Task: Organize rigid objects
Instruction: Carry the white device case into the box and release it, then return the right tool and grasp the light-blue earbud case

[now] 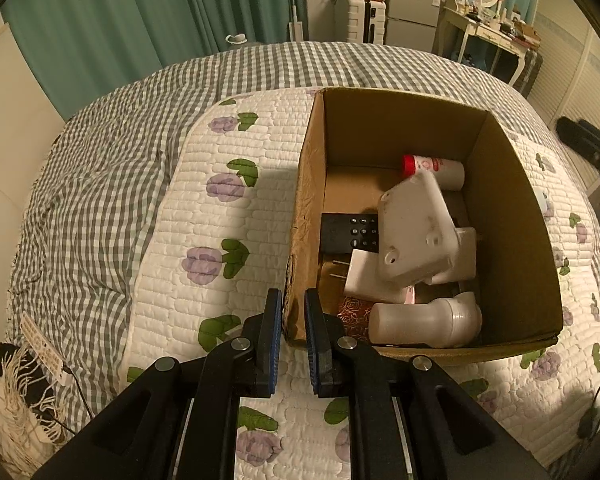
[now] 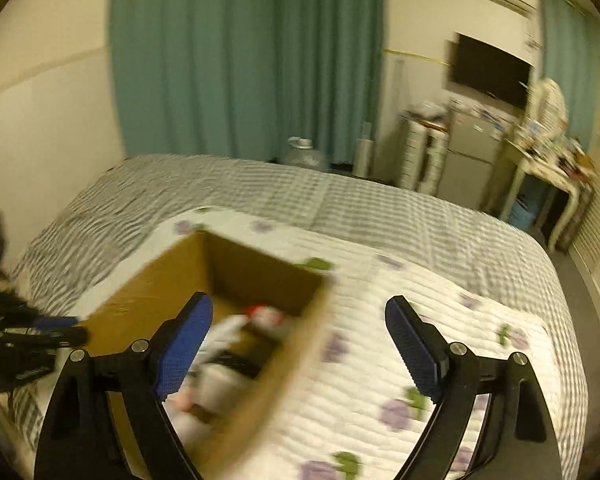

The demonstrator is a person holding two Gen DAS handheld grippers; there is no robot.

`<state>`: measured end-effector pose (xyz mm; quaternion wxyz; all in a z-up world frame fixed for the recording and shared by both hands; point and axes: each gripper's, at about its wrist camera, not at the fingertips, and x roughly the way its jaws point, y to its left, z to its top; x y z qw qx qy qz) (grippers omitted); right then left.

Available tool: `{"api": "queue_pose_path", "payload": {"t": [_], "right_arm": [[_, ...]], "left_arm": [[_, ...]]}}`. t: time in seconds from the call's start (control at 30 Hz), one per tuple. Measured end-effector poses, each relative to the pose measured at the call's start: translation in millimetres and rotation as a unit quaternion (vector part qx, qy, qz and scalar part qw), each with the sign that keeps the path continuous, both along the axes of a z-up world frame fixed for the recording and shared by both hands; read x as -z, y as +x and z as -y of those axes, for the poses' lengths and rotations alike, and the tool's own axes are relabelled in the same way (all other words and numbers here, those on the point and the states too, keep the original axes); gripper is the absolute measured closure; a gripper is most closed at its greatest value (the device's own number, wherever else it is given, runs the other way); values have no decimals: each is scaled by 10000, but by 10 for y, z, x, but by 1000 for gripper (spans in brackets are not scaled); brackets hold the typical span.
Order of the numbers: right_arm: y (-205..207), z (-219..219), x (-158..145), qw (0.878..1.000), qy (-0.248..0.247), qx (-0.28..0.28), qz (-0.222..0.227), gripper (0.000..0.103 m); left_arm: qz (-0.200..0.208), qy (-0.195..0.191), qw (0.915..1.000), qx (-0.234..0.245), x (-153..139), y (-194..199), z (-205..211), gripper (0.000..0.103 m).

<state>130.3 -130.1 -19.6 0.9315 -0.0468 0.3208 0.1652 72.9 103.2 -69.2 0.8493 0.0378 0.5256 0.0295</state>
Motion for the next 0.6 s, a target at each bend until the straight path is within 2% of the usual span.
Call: {"api": "queue_pose_path", "payload": {"t": [0.2,0.33,0.47,0.6], "right_arm": [[302,964,193,9943,-3,1037,-249,15],[490,1510,494,9854,-87,1610,-555,15],[573,1758,868,9777,-281,1890,-871,15],[634,1756,1186,9756,-359,1835,-1148,15]], "left_arm": [[4,14,10000,-19,-14,-5,-3,92],[-4,75,10000,-29,6,1,16,92],[-22,88,10000,-30,23,14,19,92],[-47,110,9999,-30,35,24,21,92]]}}
